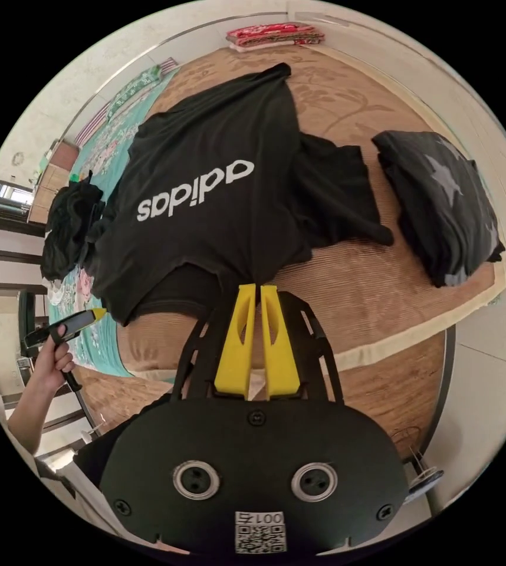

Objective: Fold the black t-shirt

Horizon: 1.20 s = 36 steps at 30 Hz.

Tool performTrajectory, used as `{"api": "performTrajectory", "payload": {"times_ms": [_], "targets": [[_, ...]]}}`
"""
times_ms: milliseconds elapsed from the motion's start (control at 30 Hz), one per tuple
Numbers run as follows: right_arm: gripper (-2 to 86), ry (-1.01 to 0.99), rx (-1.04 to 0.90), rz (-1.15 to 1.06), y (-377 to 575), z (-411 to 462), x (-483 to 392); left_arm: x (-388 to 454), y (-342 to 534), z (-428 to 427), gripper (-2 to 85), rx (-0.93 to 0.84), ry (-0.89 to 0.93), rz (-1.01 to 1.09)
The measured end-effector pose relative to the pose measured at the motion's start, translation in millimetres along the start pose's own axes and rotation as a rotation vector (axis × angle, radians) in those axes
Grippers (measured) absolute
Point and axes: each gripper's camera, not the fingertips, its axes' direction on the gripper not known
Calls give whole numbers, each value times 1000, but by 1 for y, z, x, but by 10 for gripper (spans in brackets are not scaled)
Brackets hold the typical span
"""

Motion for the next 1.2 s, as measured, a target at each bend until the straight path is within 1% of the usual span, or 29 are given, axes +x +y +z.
{"api": "performTrajectory", "payload": {"times_ms": [100, 200, 233, 367, 433, 467, 533, 567, 600, 633, 667, 700, 733, 767, 800, 867, 933, 967, 1000, 1033, 1100, 1200], "targets": [[11, 30, -13, -33, 12, 0, 24, -6, 30, 10, -9, -21, 45, -5], [11, 122, 21, -73, 22, -5, 39, 2, 60, 29, -9, -63, 104, 12], [11, 166, 23, -90, 27, -4, 42, 8, 71, 37, -9, -79, 96, 20], [13, 243, -101, -114, 44, 32, 63, 18, 101, 65, -8, -149, 72, 6], [15, 237, -177, -108, 48, 50, 73, 20, 114, 78, -5, -202, 90, 4], [18, 203, -206, -94, 49, 56, 78, 21, 116, 78, -3, -206, 76, 3], [22, 185, -166, -87, 52, 52, 77, 21, 119, 65, 13, -153, -64, 35], [26, 223, -131, -112, 54, 47, 70, 21, 119, 59, 19, -127, -103, 50], [28, 255, -117, -138, 55, 44, 64, 19, 117, 46, 35, -72, -196, 77], [35, 322, -92, -208, 57, 41, 48, 16, 112, 34, 47, -25, -306, 114], [44, 346, -70, -281, 58, 40, 29, 14, 109, 29, 53, -7, -362, 140], [49, 327, -63, -321, 58, 41, 18, 10, 102, 22, 60, 15, -470, 190], [58, 252, -55, -397, 57, 45, -5, 5, 92, 17, 63, 28, -554, 221], [65, 164, -52, -468, 56, 51, -30, 3, 87, 16, 68, 29, -576, 239], [68, 122, -52, -510, 55, 55, -43, -2, 76, 15, 78, 20, -595, 274], [78, 45, -33, -669, 52, 73, -98, -7, 60, 17, 94, -13, -582, 300], [85, 0, -9, -751, 43, 89, -135, -11, 48, 22, 100, -88, -560, 305], [89, -38, 0, -794, 34, 100, -158, -11, 46, 21, 95, -95, -544, 312], [90, -55, 4, -815, 30, 105, -169, -7, 45, 17, 62, -96, -504, 329], [92, -77, -6, -863, 20, 118, -191, -1, 46, 9, 8, -82, -437, 351], [90, -80, -46, -942, 6, 139, -221, 6, 49, -5, -3, -41, -397, 323], [58, -52, -144, -1031, -9, 171, -263, 6, 54, -29, -10, 9, -263, 211]]}}
